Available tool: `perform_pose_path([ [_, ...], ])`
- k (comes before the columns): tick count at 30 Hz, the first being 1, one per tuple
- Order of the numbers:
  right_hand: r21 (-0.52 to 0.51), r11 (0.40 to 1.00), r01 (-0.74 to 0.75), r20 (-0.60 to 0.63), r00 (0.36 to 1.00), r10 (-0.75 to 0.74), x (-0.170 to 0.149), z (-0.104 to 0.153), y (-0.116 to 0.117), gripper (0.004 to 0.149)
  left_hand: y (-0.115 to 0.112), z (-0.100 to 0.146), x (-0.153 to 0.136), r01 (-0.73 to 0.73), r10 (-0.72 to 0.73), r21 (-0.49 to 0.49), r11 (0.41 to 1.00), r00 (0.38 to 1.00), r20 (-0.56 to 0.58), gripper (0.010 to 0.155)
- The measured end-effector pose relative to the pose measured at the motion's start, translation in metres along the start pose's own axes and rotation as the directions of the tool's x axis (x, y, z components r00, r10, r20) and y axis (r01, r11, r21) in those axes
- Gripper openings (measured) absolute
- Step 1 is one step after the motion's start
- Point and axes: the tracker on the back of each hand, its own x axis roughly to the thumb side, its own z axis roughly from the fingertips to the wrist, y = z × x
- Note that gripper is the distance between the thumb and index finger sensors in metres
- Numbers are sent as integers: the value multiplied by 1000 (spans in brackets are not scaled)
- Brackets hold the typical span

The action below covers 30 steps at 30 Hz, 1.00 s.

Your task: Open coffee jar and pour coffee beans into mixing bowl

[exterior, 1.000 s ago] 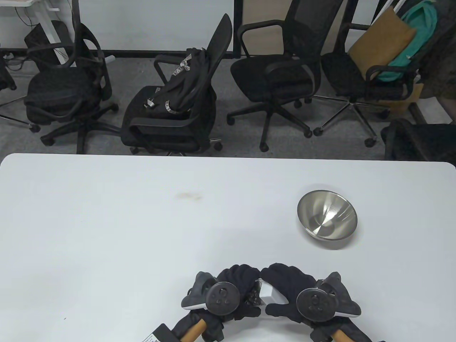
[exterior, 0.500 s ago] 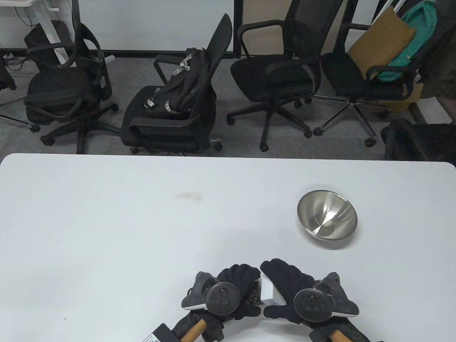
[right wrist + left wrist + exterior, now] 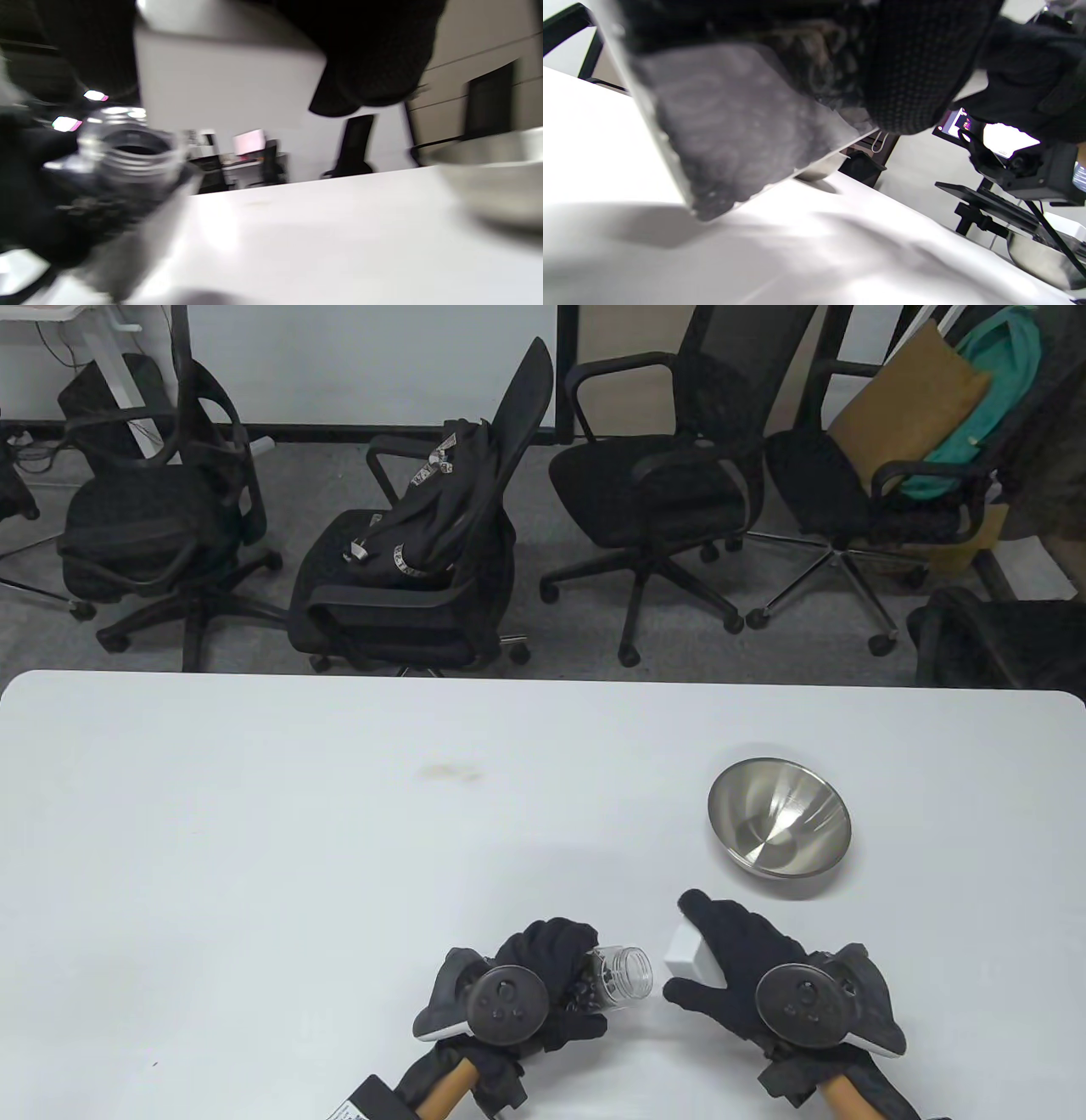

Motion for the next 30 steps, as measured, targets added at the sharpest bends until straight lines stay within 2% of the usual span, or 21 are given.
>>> perform_pose_path([
  [3, 79, 989, -125, -166, 977, 136, -14, 1, 0, 84, 4, 2, -3, -15, 15, 27, 1000, 1000, -16, 93],
  [7, 208, 962, -176, -321, 917, 237, -36, -1, 9, 83, 6, 4, -5, -19, 20, 46, 999, 1000, -23, 93],
  [12, 388, 893, -228, -411, 824, 390, -58, -3, 26, 83, 6, 3, -5, -14, 15, 50, 999, 1000, -17, 93],
  [20, 516, 836, -184, -454, 770, 449, -80, -2, 49, 83, 5, 4, -5, -8, 8, 50, 999, 1000, -13, 93],
  [30, 584, 788, -195, -446, 734, 512, -93, 0, 71, 84, 5, 4, -5, 3, -2, 45, 999, 1000, -14, 93],
])
